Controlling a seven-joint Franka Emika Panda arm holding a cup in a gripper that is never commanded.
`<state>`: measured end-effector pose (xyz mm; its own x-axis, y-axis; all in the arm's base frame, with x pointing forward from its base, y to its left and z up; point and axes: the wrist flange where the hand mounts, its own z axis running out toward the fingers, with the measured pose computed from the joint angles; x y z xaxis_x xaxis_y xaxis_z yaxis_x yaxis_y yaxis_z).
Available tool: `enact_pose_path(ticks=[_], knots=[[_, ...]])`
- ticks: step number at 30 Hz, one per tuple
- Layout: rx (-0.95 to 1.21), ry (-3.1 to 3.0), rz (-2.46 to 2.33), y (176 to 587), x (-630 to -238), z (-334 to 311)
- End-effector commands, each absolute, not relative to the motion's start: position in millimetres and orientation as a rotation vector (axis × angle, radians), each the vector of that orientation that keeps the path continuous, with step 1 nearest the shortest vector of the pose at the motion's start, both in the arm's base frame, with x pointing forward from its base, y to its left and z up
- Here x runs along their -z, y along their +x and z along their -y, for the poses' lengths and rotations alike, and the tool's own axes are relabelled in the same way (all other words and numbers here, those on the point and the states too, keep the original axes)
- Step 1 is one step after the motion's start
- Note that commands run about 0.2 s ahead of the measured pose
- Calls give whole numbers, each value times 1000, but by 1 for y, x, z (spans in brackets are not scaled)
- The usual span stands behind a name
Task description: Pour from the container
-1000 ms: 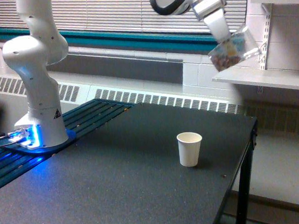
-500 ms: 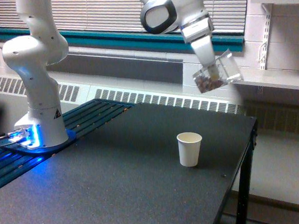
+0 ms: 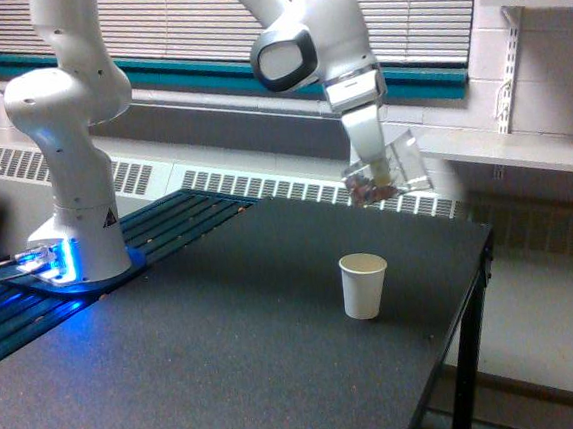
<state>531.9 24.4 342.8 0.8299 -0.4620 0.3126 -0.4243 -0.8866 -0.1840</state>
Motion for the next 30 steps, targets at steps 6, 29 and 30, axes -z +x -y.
enact_pose_path(ticks=[6,29,30], knots=[[506,-2974,-636,511,-323,-17],[342,-3089,-597,481,-270,-17],[337,-3094,-597,481,-269,-16]])
